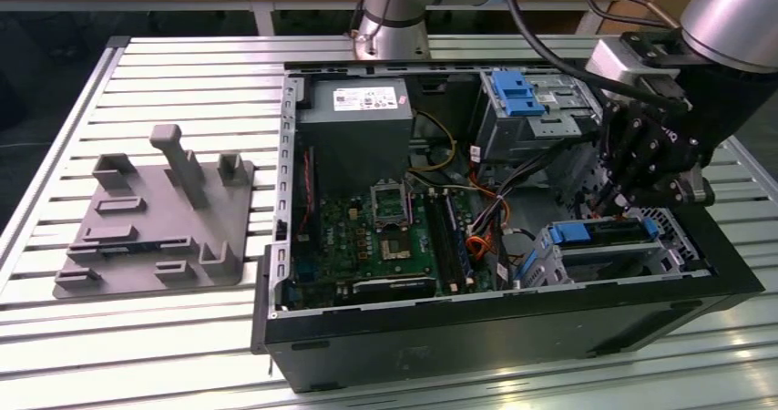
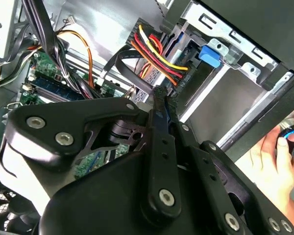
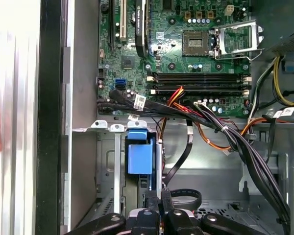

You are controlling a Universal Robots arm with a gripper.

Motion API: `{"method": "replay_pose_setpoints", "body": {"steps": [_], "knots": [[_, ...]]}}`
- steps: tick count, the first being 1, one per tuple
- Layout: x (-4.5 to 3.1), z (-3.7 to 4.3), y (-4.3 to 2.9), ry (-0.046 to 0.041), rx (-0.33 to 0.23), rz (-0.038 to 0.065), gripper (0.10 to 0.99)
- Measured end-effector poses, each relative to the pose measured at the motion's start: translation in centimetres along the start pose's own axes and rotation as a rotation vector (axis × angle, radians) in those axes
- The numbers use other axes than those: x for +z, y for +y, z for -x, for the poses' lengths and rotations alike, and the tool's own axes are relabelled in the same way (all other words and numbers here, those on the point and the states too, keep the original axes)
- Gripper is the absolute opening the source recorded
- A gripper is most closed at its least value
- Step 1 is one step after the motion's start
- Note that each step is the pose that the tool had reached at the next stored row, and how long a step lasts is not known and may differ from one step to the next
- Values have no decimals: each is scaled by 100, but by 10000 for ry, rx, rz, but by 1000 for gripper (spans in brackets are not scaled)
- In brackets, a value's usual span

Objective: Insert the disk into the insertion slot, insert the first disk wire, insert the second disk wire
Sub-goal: 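Insert the second disk wire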

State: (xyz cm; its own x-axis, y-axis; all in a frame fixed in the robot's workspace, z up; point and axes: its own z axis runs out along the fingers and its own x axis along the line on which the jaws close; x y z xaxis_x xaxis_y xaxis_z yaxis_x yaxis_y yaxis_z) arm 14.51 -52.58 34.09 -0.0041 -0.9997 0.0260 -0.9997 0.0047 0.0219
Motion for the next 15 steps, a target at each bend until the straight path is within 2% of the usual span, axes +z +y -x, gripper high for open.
{"method": "replay_pose_setpoints", "body": {"steps": [1, 10, 15], "knots": [[1, -9, 0, -20, 0, 0, 145], [0, -16, -1, -20, 0, 0, 145], [3, -59, -2, -20, -1, 1, 145]]}}
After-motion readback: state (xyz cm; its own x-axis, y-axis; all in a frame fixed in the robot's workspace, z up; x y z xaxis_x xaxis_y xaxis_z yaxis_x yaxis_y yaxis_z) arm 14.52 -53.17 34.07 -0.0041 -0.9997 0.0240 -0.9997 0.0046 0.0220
